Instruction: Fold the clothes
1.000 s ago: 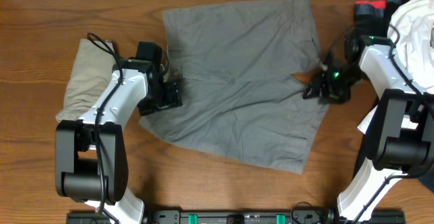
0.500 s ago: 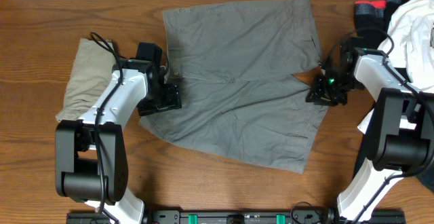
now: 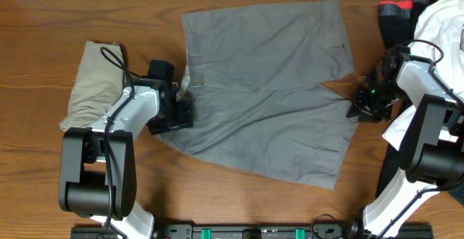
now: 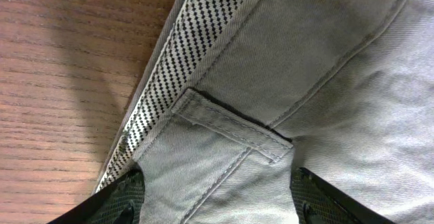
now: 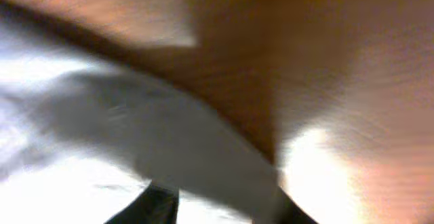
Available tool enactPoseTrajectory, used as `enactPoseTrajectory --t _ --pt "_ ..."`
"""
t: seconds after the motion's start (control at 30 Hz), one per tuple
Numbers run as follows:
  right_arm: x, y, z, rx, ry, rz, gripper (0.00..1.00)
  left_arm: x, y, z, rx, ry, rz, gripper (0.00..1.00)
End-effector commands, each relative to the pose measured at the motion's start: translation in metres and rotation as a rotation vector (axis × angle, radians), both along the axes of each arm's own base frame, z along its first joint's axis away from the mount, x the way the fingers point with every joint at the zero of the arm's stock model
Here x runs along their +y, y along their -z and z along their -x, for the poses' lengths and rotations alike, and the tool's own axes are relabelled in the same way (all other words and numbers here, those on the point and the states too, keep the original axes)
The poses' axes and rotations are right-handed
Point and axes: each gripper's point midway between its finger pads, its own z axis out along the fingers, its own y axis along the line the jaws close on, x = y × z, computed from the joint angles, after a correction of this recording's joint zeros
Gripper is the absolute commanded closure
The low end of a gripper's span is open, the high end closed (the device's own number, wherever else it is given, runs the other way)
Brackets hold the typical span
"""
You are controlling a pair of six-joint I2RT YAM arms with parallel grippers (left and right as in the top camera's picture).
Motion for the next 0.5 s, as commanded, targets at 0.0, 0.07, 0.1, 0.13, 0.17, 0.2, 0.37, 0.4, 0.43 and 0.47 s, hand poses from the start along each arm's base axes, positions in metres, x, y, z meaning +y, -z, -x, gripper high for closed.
enactPoseTrajectory --t 0.0,0.07,0.1,0.13,0.17,0.2,0.37,0.4,0.43,0.47 --pt "0.033 -0.034 -0.023 -0.202 -0.155 -0.195 0.64 -0.016 -0.017 -0.017 -0.064 0.067 0.092 0.29" --pt "0.042 -0.048 -0.031 -0.266 -0.163 -0.242 0.63 -0.025 -0.033 -0.03 -0.123 0.097 0.136 0.29" --pt "0.044 -0.057 -0.033 -0.292 -0.158 -0.255 0.63 -0.027 -0.039 -0.036 -0.156 0.116 0.149 0.29" --pt "0.044 -0.062 -0.035 -0.302 -0.146 -0.252 0.62 -0.028 -0.042 -0.041 -0.182 0.126 0.148 0.29" --pt "0.044 -0.066 -0.035 -0.308 -0.134 -0.249 0.62 -0.028 -0.044 -0.046 -0.208 0.14 0.148 0.29" --pt "0.044 -0.071 -0.035 -0.311 -0.12 -0.247 0.62 -0.029 -0.044 -0.052 -0.234 0.157 0.147 0.29" --pt "0.047 -0.076 -0.021 -0.249 -0.076 -0.257 0.6 -0.03 -0.025 -0.077 -0.309 0.243 0.128 0.3" --pt "0.049 -0.075 -0.017 -0.229 -0.077 -0.258 0.62 -0.03 -0.018 -0.079 -0.309 0.252 0.124 0.32" --pt "0.051 -0.074 -0.012 -0.202 -0.081 -0.254 0.64 -0.03 -0.01 -0.081 -0.302 0.252 0.123 0.38" --pt "0.053 -0.073 -0.006 -0.175 -0.088 -0.247 0.65 -0.03 -0.003 -0.081 -0.292 0.251 0.123 0.44"
